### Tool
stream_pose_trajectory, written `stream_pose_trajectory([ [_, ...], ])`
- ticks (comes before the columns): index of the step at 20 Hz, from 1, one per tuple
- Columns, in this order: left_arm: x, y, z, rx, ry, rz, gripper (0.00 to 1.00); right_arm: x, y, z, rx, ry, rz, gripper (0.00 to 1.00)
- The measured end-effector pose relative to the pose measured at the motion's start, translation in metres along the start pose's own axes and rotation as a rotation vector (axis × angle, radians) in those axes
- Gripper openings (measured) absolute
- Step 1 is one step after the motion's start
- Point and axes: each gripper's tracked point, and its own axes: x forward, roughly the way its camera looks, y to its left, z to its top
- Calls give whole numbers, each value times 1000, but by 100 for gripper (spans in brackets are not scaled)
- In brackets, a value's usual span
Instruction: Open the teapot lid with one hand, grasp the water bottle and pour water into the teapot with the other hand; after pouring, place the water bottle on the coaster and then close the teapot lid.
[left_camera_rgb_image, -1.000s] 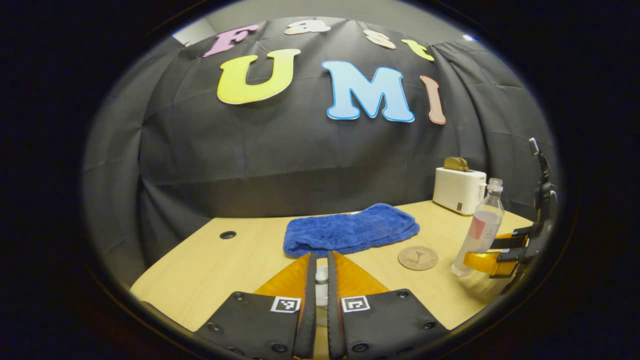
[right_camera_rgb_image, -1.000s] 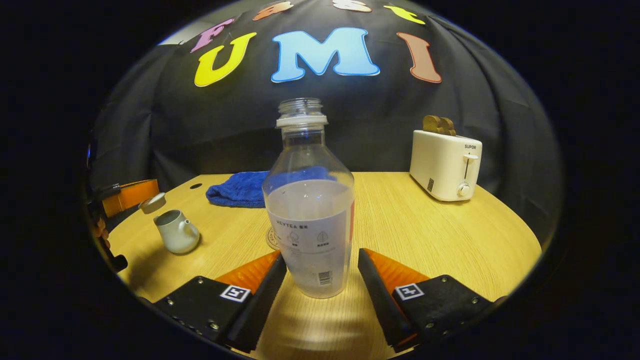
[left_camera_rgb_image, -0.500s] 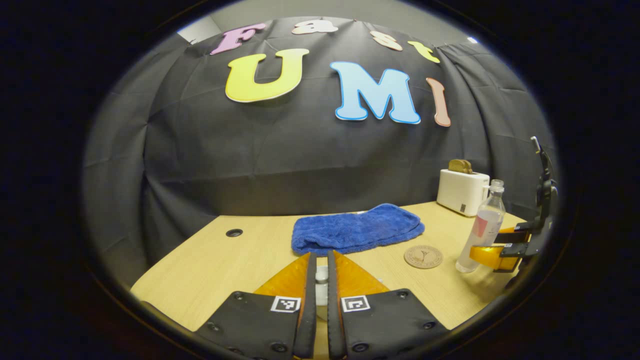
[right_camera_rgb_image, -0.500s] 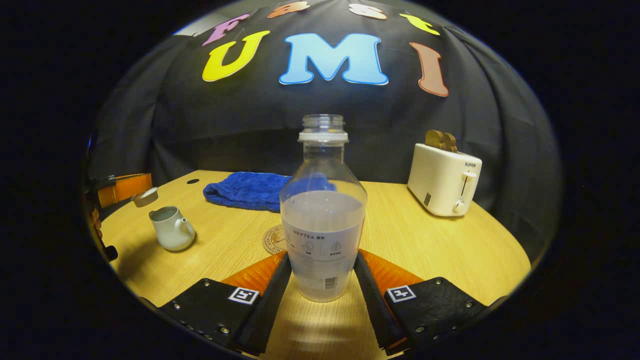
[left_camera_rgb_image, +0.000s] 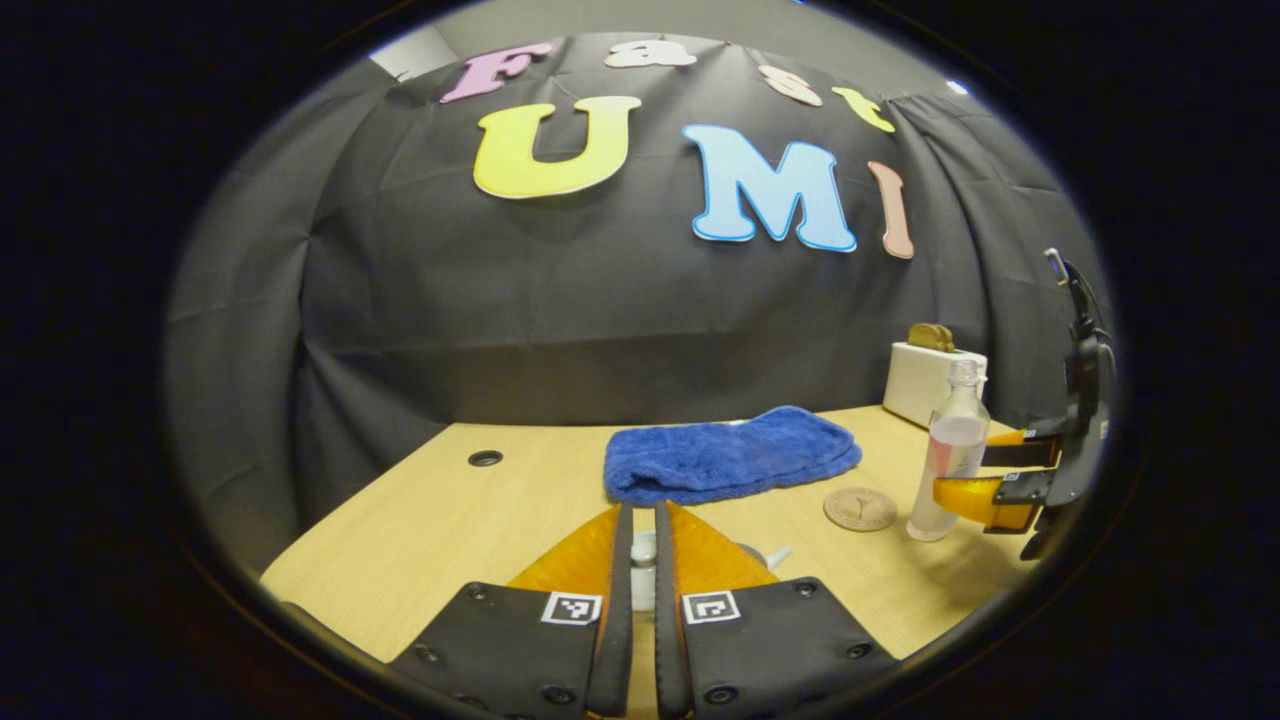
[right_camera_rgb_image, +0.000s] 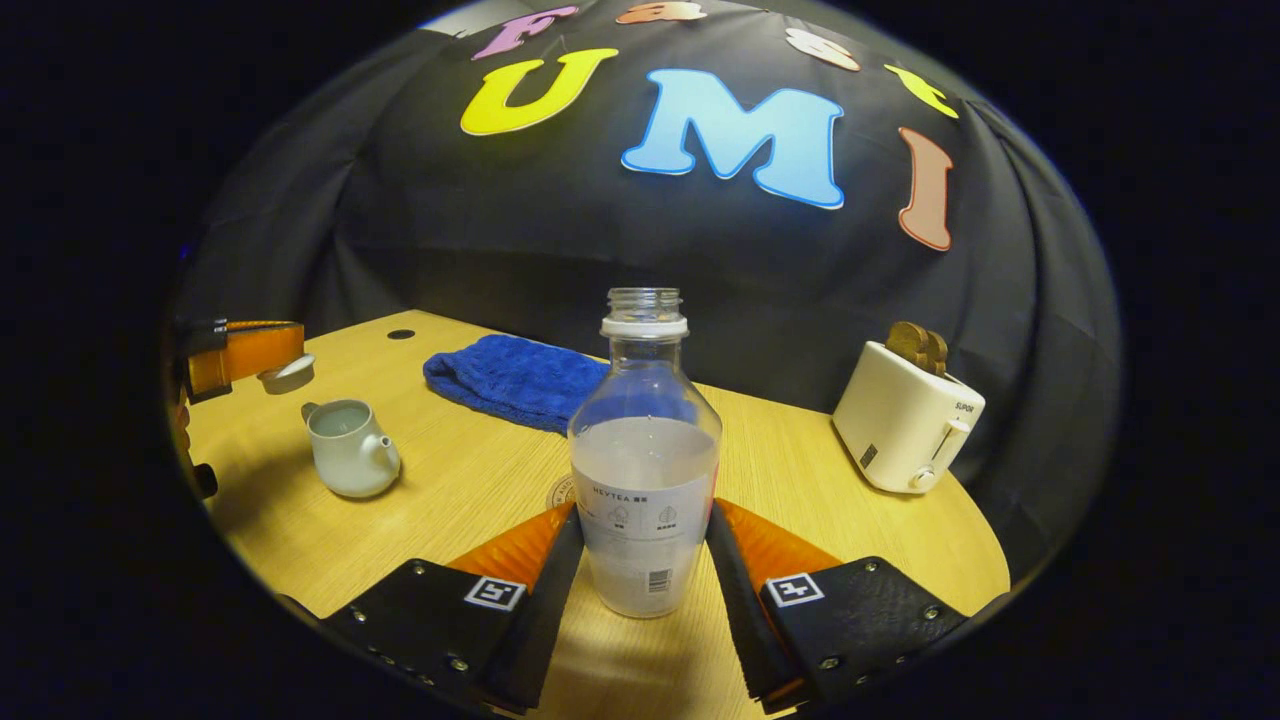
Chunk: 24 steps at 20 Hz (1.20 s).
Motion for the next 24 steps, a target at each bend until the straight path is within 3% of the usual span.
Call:
stream_pose_trajectory([
  [9, -4, 22, -3, -27, -4, 13, 17, 9, 23, 43, -398, -116, -115, 72],
  [18, -13, 57, -6, -40, -4, 59, 15, 27, 57, 75, -767, -208, -143, 72],
  [24, -19, 71, -9, -42, -1, 78, 17, 35, 76, 75, -992, -239, -147, 72],
])
